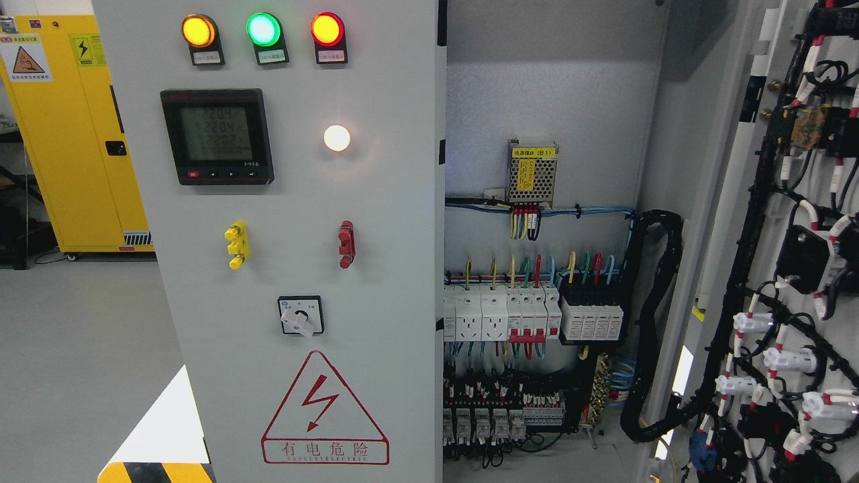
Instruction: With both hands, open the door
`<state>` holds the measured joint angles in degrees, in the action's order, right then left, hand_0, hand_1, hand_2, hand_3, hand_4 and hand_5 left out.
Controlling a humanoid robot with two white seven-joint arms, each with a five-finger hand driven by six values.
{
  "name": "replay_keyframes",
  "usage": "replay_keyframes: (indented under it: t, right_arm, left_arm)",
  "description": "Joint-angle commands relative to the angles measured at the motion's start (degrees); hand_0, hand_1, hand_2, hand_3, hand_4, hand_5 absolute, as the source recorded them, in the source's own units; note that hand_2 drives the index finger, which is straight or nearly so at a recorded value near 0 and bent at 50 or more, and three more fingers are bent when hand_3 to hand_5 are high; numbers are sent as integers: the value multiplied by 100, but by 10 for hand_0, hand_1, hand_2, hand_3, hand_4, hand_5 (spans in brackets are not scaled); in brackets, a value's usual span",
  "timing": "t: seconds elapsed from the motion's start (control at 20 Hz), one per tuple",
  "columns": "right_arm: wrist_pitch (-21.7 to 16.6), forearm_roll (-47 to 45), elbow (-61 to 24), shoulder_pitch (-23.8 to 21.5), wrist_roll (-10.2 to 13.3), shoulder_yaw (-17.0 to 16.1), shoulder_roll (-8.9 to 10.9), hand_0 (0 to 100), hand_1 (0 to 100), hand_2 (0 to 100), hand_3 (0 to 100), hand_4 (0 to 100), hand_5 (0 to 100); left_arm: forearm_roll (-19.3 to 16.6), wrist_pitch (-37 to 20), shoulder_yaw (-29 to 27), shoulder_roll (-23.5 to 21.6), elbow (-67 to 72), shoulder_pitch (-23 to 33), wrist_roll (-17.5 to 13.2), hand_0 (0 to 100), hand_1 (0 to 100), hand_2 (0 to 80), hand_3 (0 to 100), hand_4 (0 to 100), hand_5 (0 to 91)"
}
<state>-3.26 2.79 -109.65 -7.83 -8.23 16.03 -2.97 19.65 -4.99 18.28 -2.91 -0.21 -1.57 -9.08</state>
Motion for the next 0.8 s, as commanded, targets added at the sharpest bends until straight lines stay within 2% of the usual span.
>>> replay_keyframes:
  t: [0.0, 0.1, 0.3, 0.5, 0.75]
  right_arm:
    - [290, 11, -988, 763, 6, 137, -442, 0, 500, 40, 0, 0, 0]
    - [465, 38, -979, 1071, 6, 111, -450, 0, 500, 40, 0, 0, 0]
    - [1072, 12, -751, 1914, 6, -179, -486, 0, 500, 40, 0, 0, 0]
    - [1432, 20, -295, 2390, -3, -250, -486, 0, 500, 40, 0, 0, 0]
    - [1547, 20, 601, 3128, -12, -496, -486, 0, 500, 40, 0, 0, 0]
  left_arm:
    - [4, 7, 0, 71, 206, -107, 2, 120, 556, 0, 0, 0, 0]
    - [4, -2, 0, 71, 206, -107, 2, 120, 556, 0, 0, 0, 0]
    - [4, -2, 0, 71, 206, -107, 2, 120, 556, 0, 0, 0, 0]
    - [4, -2, 0, 71, 206, -107, 2, 120, 556, 0, 0, 0, 0]
    - [4, -2, 0, 71, 206, -107, 2, 120, 556, 0, 0, 0, 0]
